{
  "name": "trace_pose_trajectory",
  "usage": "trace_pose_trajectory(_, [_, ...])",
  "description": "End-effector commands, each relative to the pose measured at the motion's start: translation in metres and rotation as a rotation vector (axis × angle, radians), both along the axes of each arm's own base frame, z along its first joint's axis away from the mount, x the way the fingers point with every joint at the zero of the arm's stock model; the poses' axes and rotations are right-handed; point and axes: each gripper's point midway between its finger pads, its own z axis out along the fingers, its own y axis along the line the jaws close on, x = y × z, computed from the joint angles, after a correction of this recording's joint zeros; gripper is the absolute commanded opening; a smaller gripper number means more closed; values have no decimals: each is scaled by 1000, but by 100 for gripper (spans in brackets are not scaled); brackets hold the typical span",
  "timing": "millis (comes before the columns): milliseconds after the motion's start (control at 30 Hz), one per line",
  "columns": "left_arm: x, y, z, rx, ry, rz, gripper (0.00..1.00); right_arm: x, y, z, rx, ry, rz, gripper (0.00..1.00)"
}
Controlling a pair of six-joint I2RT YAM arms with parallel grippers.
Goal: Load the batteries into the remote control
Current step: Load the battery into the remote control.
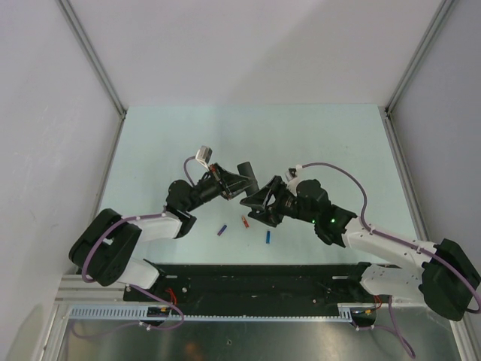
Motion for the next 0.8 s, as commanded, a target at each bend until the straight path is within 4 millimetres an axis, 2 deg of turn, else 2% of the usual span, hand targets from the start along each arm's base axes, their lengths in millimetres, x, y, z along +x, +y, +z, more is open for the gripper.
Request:
trace_pose_trajectory(0, [-14, 15, 73, -180, -222, 8, 0, -9, -1, -15, -40, 22, 31, 76])
trace_pose_trajectory(167, [-10, 12, 58, -156, -193, 9, 0, -7, 0, 0, -27, -20, 39, 85])
trace_pose_trajectory(500, [-5, 9, 51, -143, -182, 14, 0, -8, -4, 38, -30, -132, 65, 98])
trace_pose_trajectory(767, [-4, 8, 47, -135, -172, 8, 0, -6, -18, 50, -40, -182, 33, 98])
